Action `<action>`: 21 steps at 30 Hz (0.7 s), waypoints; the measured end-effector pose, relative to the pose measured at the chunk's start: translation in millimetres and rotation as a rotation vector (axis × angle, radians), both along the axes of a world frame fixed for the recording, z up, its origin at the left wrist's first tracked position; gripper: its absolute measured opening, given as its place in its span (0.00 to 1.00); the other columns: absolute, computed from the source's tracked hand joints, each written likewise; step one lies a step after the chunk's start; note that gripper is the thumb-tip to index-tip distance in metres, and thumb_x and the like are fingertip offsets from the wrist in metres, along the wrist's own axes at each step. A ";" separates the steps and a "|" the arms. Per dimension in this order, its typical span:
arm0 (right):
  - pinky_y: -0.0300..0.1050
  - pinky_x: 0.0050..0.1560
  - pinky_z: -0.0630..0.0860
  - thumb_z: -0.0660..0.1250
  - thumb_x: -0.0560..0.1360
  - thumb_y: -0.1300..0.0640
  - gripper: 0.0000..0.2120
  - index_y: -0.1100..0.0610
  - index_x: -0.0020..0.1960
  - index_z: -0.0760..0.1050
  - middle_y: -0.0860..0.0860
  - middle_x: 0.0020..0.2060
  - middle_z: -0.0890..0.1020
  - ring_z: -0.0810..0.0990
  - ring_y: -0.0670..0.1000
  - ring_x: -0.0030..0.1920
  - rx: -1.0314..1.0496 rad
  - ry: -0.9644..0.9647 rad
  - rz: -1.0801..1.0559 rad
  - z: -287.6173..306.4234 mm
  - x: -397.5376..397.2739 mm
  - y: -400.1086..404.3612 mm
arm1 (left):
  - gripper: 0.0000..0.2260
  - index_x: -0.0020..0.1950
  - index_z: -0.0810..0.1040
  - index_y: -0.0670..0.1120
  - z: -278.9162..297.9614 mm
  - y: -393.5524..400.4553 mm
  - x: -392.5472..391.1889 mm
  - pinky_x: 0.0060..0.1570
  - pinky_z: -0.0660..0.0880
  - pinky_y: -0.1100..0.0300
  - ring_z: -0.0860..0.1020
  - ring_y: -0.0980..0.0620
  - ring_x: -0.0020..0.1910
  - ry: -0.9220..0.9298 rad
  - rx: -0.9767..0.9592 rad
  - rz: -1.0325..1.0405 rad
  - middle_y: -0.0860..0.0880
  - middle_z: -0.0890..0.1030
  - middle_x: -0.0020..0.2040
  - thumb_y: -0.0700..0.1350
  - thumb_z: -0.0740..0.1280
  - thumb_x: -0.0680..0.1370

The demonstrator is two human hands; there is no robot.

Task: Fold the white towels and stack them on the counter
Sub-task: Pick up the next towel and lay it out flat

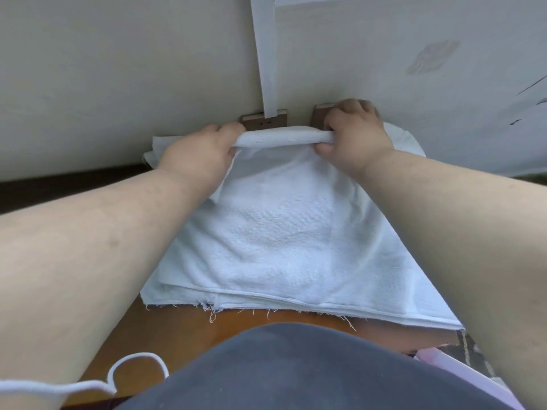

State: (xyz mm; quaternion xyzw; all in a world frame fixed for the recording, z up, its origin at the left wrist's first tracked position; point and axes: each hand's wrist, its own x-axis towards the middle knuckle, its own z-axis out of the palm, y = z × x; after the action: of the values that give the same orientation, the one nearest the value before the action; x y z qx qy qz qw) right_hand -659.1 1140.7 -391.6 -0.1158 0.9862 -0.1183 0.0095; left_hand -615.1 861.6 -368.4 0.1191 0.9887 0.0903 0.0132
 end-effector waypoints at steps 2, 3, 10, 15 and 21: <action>0.53 0.58 0.70 0.64 0.68 0.42 0.16 0.53 0.47 0.73 0.53 0.43 0.78 0.77 0.61 0.50 -0.028 -0.029 0.050 6.3 6.7 7.3 | 0.12 0.60 0.73 0.51 3.7 -4.4 -0.1 0.36 0.68 0.53 0.77 0.40 0.44 -0.016 -0.065 -0.037 0.44 0.76 0.47 0.54 0.62 0.80; 0.51 0.48 0.71 0.63 0.68 0.41 0.16 0.52 0.47 0.70 0.51 0.38 0.75 0.77 0.60 0.44 -0.020 -0.068 0.059 8.6 10.7 11.0 | 0.13 0.58 0.73 0.50 5.6 -6.2 -0.3 0.36 0.67 0.54 0.76 0.41 0.43 -0.028 -0.106 -0.048 0.45 0.75 0.45 0.56 0.63 0.79; 0.50 0.48 0.77 0.63 0.73 0.33 0.19 0.49 0.46 0.76 0.49 0.42 0.79 0.78 0.57 0.46 0.327 -0.377 0.089 26.7 18.3 20.4 | 0.06 0.52 0.74 0.49 6.5 -15.7 5.3 0.36 0.67 0.55 0.75 0.40 0.41 -0.069 -0.190 -0.073 0.43 0.77 0.46 0.49 0.65 0.78; 0.49 0.52 0.72 0.61 0.75 0.34 0.17 0.47 0.51 0.74 0.48 0.43 0.74 0.73 0.56 0.56 0.463 -0.421 -0.022 42.9 31.4 30.4 | 0.03 0.51 0.72 0.48 4.7 -35.1 11.3 0.39 0.70 0.53 0.73 0.42 0.41 -0.199 -0.139 0.044 0.43 0.77 0.47 0.43 0.63 0.78; 0.51 0.50 0.72 0.58 0.79 0.48 0.11 0.52 0.46 0.75 0.53 0.40 0.80 0.77 0.60 0.43 0.263 -0.210 -0.198 80.2 59.7 28.5 | 0.05 0.50 0.72 0.49 23.4 -45.3 20.8 0.38 0.69 0.53 0.74 0.40 0.40 -0.171 0.110 0.199 0.45 0.76 0.41 0.42 0.58 0.77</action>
State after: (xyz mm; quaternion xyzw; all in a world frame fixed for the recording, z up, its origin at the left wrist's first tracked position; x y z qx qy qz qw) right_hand -599.4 1169.2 -311.4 -0.0032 0.9932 -0.0002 0.1160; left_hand -594.3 816.4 -345.0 0.0130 0.9844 0.1551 0.0819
